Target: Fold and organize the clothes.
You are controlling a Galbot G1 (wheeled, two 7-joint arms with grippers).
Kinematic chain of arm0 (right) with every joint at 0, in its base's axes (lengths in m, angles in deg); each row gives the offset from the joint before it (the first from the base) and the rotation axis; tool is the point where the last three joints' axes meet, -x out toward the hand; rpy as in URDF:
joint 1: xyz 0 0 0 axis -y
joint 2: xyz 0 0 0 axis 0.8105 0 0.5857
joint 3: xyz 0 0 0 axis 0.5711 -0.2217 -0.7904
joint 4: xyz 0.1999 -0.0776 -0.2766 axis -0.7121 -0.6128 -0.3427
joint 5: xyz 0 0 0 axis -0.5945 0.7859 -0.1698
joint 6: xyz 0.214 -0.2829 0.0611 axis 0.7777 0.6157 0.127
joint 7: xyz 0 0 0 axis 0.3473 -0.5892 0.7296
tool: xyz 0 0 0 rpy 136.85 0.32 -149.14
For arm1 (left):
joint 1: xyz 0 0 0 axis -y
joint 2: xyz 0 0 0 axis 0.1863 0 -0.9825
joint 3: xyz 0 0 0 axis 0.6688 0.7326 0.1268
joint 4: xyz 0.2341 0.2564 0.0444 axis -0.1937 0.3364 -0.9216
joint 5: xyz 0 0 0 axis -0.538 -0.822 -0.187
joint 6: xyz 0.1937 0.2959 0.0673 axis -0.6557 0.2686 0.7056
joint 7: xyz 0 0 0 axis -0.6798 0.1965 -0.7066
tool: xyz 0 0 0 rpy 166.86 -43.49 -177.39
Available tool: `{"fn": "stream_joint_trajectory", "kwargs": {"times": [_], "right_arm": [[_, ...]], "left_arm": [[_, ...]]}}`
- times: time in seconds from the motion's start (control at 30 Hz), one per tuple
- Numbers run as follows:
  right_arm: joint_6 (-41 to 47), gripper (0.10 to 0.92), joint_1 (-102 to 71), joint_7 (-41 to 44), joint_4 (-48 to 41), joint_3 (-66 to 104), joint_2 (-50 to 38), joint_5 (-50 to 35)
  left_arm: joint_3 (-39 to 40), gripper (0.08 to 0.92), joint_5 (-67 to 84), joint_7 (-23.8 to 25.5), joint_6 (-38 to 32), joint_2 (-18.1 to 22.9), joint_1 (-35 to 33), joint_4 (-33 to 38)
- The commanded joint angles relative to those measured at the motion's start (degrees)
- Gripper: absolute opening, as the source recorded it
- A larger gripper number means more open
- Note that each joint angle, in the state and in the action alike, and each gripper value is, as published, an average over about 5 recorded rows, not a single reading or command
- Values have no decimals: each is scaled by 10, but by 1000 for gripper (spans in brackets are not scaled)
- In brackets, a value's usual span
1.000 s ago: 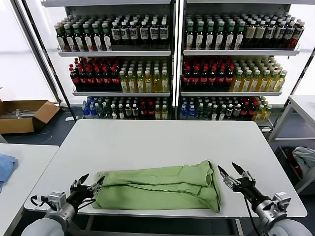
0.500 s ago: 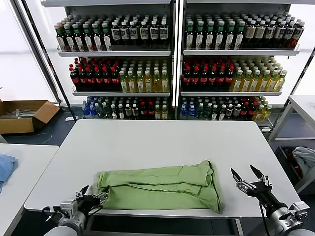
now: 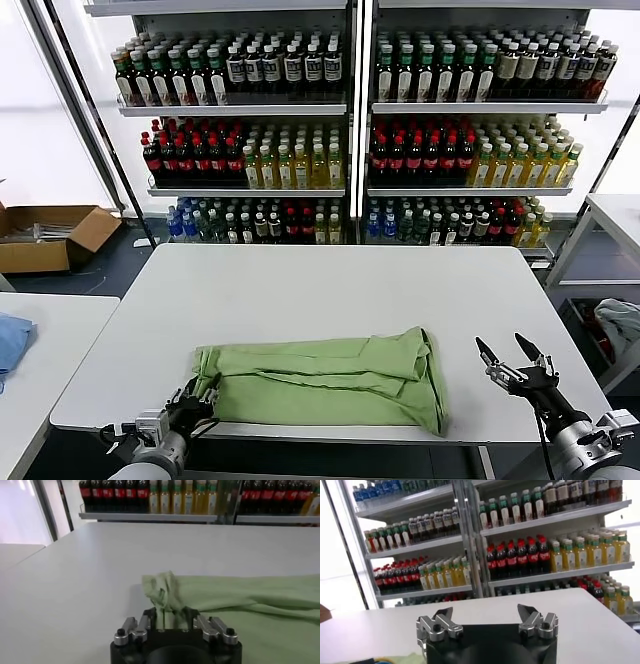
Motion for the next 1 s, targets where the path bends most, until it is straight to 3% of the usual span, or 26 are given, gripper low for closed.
{"fn": "stream_joint_trajectory", "kwargs": {"times": [0.03, 0.27, 0.37, 0.6, 0.8, 0.9, 1.0], "right_arm": [[-2, 823, 0, -3, 3, 0, 2, -8], [-1, 823, 5, -5, 10, -5, 5, -9], [-1, 823, 5, -5, 13, -4, 4, -10], [-1, 823, 3, -4, 18, -5, 2, -14], [-1, 823, 4, -4, 23, -10, 2, -15], [-1, 823, 3, -5, 25, -8, 2, -15], [-1, 823, 1, -5, 26, -5, 1, -16]], "left_arm": [[5, 344, -8, -7, -18, 3, 1, -11], [-26, 147, -18, 3, -41, -18, 10, -6], [-63, 100, -14, 17, -49, -41, 13, -1], [-210, 96, 26, 65, -59, -136, 31, -45], [-274, 96, 64, 108, -62, -224, 59, -112], [-279, 96, 72, 115, -62, -240, 62, -96], [-266, 96, 76, 117, -57, -230, 63, -48]]}}
